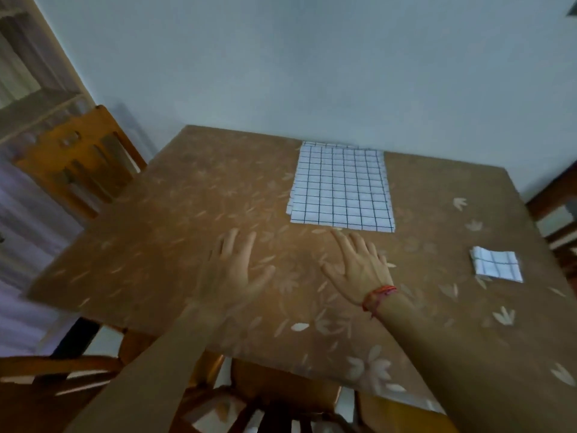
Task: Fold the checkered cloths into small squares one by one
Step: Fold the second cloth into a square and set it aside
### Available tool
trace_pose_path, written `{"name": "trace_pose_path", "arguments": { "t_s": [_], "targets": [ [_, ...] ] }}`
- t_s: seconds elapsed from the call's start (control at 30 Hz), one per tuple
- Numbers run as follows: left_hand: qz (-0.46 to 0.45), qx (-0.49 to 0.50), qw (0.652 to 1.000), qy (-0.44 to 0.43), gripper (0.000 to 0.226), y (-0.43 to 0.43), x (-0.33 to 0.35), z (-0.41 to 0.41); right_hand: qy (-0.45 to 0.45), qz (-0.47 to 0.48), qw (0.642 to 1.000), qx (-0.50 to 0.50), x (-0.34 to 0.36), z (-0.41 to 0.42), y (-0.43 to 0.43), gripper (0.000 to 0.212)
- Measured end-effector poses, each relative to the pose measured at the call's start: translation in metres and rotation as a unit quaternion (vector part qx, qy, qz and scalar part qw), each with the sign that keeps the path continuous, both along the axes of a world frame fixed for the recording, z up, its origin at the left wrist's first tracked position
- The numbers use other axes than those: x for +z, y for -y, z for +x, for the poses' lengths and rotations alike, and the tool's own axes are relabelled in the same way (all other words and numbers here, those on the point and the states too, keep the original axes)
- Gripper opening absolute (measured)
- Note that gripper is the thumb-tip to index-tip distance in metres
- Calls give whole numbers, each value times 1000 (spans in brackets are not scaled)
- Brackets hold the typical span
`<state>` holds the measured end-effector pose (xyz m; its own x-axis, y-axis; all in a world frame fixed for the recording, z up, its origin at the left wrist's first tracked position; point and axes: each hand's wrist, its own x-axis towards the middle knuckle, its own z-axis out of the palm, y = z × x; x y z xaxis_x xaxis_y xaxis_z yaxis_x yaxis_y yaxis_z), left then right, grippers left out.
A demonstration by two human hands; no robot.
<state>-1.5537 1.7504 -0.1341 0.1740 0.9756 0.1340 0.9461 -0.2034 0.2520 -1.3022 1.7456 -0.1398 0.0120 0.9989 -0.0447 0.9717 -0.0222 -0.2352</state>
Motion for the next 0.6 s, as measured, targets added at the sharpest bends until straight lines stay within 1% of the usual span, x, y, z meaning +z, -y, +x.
{"name": "trace_pose_path", "arguments": {
  "t_s": [0.1, 0.17, 0.2, 0.23, 0.27, 0.3, 0.33, 0.4, 0.43, 0.47, 0.5, 0.57, 0.6],
  "targets": [
    [-8, -50, 999, 15, 71, -34, -7, 5, -5, -1, 999, -53, 5, 3, -3, 71],
    [-18, -81, 997, 10, 75, -55, -12, 9, 10, -2, 996, -92, 7, 1, -3, 71],
    [-24, -93, 995, 9, 76, -62, -14, 10, 11, -19, 994, -110, 10, 0, -2, 70],
    [-30, -103, 994, 6, 77, -67, -17, 12, 7, -33, 991, -132, 14, -1, -1, 64],
    [-32, -116, 993, -1, 78, -74, -19, 14, -10, -61, 985, -158, 21, -3, -2, 53],
    [-30, -126, 992, -9, 79, -77, -21, 16, -15, -105, 982, -158, 26, -3, -3, 45],
    [-30, -134, 990, -14, 79, -80, -22, 18, -20, -129, 981, -142, 29, -1, -4, 48],
    [-39, -146, 988, -13, 80, -94, -26, 20, -11, -172, 979, -113, 34, 0, -8, 62],
    [-42, -147, 988, -9, 80, -100, -29, 22, 0, -200, 975, -101, 32, 1, -11, 62],
    [-46, -149, 988, -6, 80, -106, -31, 25, 10, -226, 968, -110, 22, 4, -18, 61],
    [-53, -150, 987, -6, 80, -112, -35, 27, 12, -218, 968, -127, 17, 4, -25, 63],
    [-65, -150, 986, -16, 76, -125, -45, 32, 15, -88, 986, -143, -6, 8, -47, 74],
    [-71, -150, 986, -23, 74, -132, -51, 35, 24, -57, 987, -146, -16, 13, -60, 73]
  ]
}}
